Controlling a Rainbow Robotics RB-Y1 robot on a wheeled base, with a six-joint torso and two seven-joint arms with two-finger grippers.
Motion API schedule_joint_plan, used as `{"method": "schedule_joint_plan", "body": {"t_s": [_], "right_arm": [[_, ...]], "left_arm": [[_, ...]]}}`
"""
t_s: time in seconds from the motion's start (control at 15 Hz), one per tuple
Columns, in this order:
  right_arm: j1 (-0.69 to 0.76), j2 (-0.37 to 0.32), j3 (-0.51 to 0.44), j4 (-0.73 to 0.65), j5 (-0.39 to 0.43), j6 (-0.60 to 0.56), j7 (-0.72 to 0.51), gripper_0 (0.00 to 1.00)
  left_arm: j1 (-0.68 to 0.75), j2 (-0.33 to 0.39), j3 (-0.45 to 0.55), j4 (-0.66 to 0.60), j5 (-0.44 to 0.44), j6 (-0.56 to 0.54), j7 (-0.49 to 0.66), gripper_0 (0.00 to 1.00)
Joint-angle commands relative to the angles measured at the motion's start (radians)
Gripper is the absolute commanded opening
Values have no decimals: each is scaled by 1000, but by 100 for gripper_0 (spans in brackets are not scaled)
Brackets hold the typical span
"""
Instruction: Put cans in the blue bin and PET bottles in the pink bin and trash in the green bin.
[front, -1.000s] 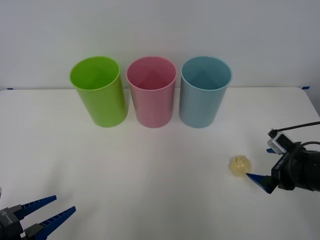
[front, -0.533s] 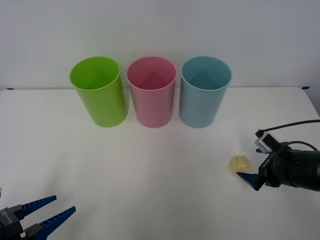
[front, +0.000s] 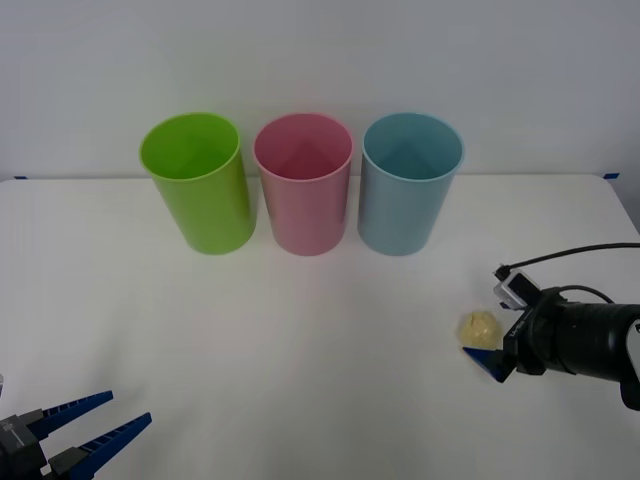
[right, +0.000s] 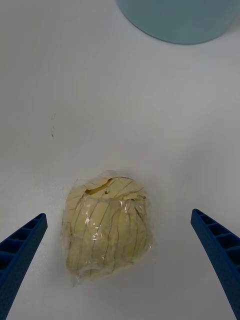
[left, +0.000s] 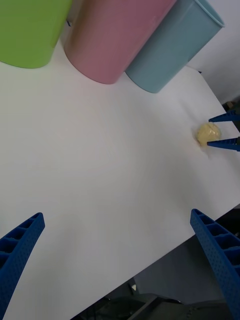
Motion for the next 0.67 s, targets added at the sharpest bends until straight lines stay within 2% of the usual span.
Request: {"method": "schedule_joint_plan", "body": {"t_s": [0.07, 0.67], "right_arm": [[-3, 0, 19, 17, 2, 21, -1, 100], [-32, 8, 56, 77, 13, 68, -2, 100]], "left_arm": [[0, 0, 0, 0, 0, 0, 0, 100], [0, 0, 0, 0, 0, 0, 0, 100]]}}
